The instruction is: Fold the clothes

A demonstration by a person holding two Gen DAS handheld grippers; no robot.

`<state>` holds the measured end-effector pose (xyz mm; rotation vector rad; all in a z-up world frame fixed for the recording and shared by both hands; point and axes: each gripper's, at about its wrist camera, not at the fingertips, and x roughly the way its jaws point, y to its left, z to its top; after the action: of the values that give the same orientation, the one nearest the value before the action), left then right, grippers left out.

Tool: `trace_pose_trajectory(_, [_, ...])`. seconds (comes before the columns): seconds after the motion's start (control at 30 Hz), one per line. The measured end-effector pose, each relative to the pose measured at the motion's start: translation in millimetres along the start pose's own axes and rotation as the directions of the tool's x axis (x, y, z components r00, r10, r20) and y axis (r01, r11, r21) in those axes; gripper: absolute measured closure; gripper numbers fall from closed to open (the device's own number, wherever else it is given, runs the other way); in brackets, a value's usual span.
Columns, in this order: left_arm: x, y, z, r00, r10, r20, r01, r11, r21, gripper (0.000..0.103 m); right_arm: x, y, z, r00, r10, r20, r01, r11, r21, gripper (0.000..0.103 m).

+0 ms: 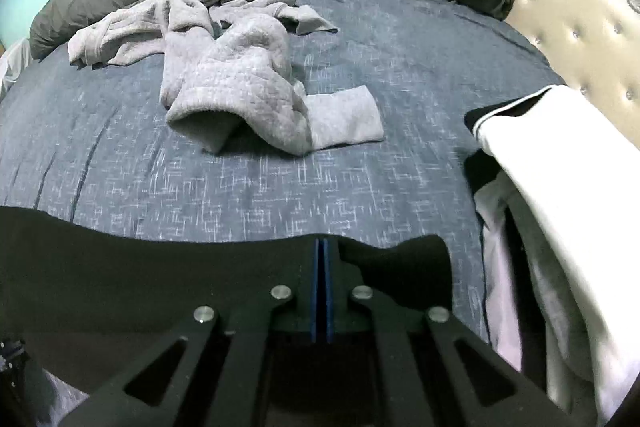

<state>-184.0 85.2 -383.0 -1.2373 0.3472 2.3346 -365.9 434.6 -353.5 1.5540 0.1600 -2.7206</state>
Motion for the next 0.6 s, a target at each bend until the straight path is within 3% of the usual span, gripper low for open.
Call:
trace_pose_trajectory(0.27, [1.0, 1.0, -1.4, 1.0, -0.007, -0.003, 0.007, 1.0, -0.004, 0.099, 32.2, -4.3, -9.8, 0.994, -0.025, -0.103, 0.023, 0.999, -0.024, 0.1])
trace_pose_trajectory(0.4, [0.9, 0.1, -1.9, 1.0, -0.003, -0.004, 0.002, 1.0, -0.003, 0.099, 11.4, -19.5, -1.8, 0.993, -0.112, -0.035, 0.112, 0.994, -0.002, 0.091])
trace_pose_trajectory(0.47, [0.7, -0.5, -2.3, 1.0, -0.001, -0.004, 0.001, 1.0, -0.003, 0.099, 5.4, -30.6, 1.7, 0.991, -0.135, -0.026, 0.135, 0.99, 0.027, 0.066])
trace_pose_trajectory(0.53, [1.2, -0.4, -2.2, 1.0, 0.0, -0.004, 0.0, 1.0, -0.004, 0.099, 1.9, -38.9, 4.0, 0.989, -0.144, -0.021, 0.145, 0.988, 0.051, 0.055])
trace_pose_trajectory(0.6, [1.5, -0.2, -1.6, 1.0, 0.001, -0.005, -0.001, 1.0, -0.005, 0.099, 4.0, -45.1, 4.1, 0.992, -0.123, -0.027, 0.125, 0.99, 0.068, 0.053])
